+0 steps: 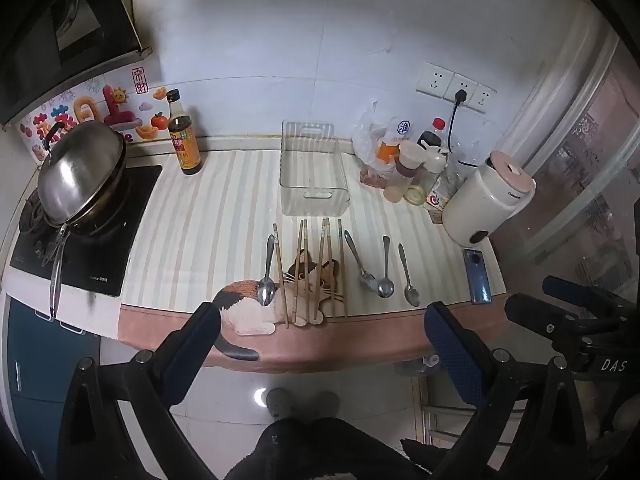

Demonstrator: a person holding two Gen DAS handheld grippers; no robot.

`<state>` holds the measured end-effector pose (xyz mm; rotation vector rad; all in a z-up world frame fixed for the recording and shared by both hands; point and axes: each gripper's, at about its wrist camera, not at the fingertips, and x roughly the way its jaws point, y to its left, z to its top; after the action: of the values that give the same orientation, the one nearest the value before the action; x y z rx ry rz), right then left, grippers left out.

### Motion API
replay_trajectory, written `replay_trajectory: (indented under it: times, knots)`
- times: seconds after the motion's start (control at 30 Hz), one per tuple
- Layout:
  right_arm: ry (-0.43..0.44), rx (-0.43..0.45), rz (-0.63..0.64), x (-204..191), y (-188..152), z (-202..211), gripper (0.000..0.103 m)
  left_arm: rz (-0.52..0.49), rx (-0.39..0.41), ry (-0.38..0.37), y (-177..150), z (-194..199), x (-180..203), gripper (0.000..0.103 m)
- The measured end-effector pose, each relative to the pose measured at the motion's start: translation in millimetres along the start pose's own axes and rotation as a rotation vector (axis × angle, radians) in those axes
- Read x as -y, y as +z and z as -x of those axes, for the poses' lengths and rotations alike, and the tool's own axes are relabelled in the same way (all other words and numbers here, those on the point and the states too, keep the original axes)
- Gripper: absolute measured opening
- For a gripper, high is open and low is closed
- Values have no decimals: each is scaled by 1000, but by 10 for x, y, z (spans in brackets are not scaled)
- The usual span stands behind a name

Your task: Organize utensils

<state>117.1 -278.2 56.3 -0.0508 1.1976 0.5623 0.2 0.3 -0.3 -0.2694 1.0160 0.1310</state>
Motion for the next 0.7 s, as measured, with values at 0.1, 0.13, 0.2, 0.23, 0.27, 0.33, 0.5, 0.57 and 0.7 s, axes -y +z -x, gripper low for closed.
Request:
replay_trajectory:
  times: [0.1,0.13,0.2,0.23,0.27,0.33,0.5,0.57,0.7]
  knots:
    - [0,1,0,1,0,4,103,-3,4,-3,5,0,-2,103]
    - [-2,2,1,0,-1,5,103,-1,7,-2,-1,1,-1,103]
    - [0,2,0,2,-1,7,103,-3,10,0,-1,2,0,103]
    - [0,2,0,2,-2,7,103,-4,11,0,-2,1,-1,103]
    - [0,2,1,3,-2,9,103,-4,12,0,-2,-3,-3,103]
    - [-1,2,0,5,-2,11,103,-6,12,2,-5,-6,0,103]
    - [-4,4,2,5,-7,21,103,-5,14,2,-5,-3,1,103]
    - [-2,5,3,5,-9,27,103,-4,16,5,22,44,34,103]
    - [1,7,6,10,-71,8,103,-3,17,4,39,39,64,103]
